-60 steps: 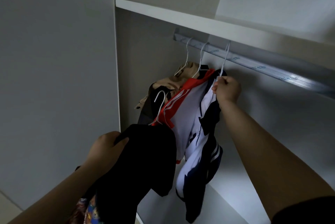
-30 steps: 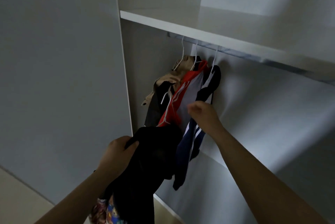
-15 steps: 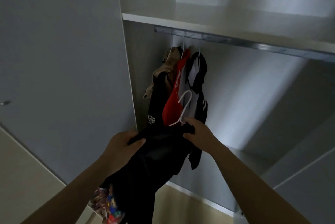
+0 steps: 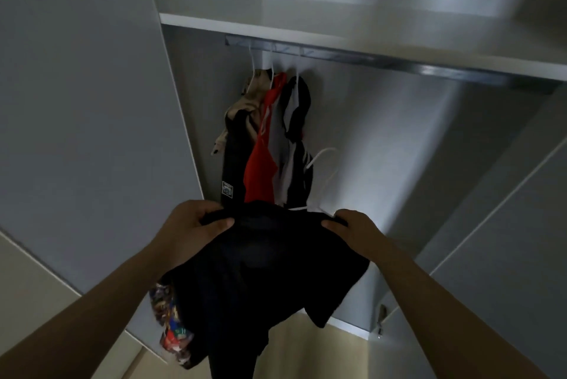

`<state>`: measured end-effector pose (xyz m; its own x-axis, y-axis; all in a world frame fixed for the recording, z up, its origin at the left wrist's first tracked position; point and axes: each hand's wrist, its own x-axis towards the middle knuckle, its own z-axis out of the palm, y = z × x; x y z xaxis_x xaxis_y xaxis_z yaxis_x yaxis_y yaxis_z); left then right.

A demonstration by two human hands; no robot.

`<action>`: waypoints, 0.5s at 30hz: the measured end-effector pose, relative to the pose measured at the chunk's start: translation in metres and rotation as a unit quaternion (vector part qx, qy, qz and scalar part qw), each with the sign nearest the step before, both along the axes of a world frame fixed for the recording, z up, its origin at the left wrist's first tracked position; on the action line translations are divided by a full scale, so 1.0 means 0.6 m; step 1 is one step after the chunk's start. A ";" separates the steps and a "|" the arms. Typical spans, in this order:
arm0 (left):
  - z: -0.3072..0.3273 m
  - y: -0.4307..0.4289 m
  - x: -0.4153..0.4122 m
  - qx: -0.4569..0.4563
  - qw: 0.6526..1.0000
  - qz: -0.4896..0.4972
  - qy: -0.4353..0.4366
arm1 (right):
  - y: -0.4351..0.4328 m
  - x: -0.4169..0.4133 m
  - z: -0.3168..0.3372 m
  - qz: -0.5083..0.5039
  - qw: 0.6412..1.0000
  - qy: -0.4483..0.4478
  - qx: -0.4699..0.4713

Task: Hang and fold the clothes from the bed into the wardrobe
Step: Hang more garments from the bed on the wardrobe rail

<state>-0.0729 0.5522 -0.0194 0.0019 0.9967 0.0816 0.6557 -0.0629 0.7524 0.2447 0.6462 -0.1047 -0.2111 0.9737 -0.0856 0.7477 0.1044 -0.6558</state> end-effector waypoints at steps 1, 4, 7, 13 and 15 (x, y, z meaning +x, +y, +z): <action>-0.001 0.003 0.014 0.014 0.999 -0.007 0.029 | -0.010 0.021 -0.004 -0.002 1.000 0.011 0.004; -0.007 0.011 0.060 0.041 0.992 -0.038 0.112 | -0.037 0.072 -0.010 -0.027 0.998 0.051 0.028; -0.024 0.021 0.106 0.064 0.983 -0.058 0.160 | -0.050 0.112 0.002 -0.031 0.997 0.063 0.030; -0.041 0.037 0.163 0.070 0.983 -0.028 0.168 | -0.079 0.146 0.031 -0.052 0.989 0.142 0.006; -0.036 0.047 0.179 0.078 0.984 -0.022 0.157 | -0.084 0.153 0.032 -0.101 0.983 0.156 0.013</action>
